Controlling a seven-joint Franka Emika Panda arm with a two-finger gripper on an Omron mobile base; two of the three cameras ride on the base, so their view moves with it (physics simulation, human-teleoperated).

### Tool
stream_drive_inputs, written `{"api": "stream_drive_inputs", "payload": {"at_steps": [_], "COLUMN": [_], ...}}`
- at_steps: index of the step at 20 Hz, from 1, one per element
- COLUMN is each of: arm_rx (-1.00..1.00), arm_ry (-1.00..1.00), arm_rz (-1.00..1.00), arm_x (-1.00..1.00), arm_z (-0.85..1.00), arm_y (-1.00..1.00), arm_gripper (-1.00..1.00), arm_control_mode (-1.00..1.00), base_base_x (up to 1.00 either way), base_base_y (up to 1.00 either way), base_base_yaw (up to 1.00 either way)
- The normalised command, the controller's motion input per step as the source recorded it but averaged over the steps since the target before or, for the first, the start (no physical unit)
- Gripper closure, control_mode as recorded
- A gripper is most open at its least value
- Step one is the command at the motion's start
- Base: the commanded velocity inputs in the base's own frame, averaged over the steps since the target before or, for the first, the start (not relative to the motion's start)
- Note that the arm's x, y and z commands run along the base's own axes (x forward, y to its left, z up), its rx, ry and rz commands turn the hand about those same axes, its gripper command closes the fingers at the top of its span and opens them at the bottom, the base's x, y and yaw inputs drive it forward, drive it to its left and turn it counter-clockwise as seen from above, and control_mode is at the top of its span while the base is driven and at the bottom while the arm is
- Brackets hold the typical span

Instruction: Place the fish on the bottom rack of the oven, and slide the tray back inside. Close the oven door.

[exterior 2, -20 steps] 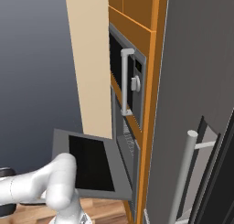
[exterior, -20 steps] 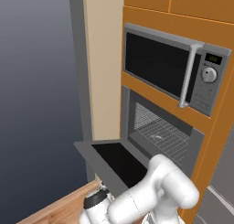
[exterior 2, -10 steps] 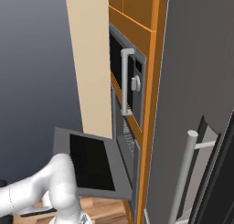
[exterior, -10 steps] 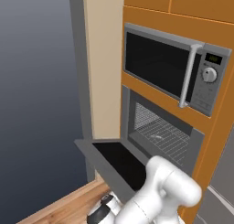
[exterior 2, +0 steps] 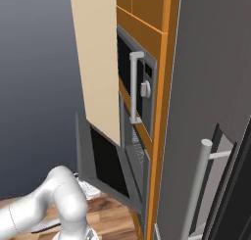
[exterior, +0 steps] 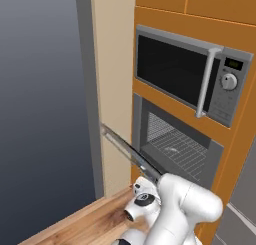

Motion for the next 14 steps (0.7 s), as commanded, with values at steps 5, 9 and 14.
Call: {"api": "stream_drive_inputs", "payload": {"at_steps": [5,9,14], "arm_rx": [-0.28,-0.22,-0.26], "arm_ry": [-0.03,-0.01,-0.09], "arm_rz": [-0.40,-0.37,-0.36], "arm_x": [0.07,0.19,0.11], "arm_z": [1.00,1.00,0.92], "arm_y": [-0.29,-0.43,-0.62], "arm_gripper": [-1.00,-1.00,-1.00], "arm_control_mode": [-1.00,-1.00,-1.00], "base_base_x": [0.00,0.00,0.00], "base_base_y": [0.00,0.00,0.00], "base_base_yaw": [0.00,0.00,0.00]}}
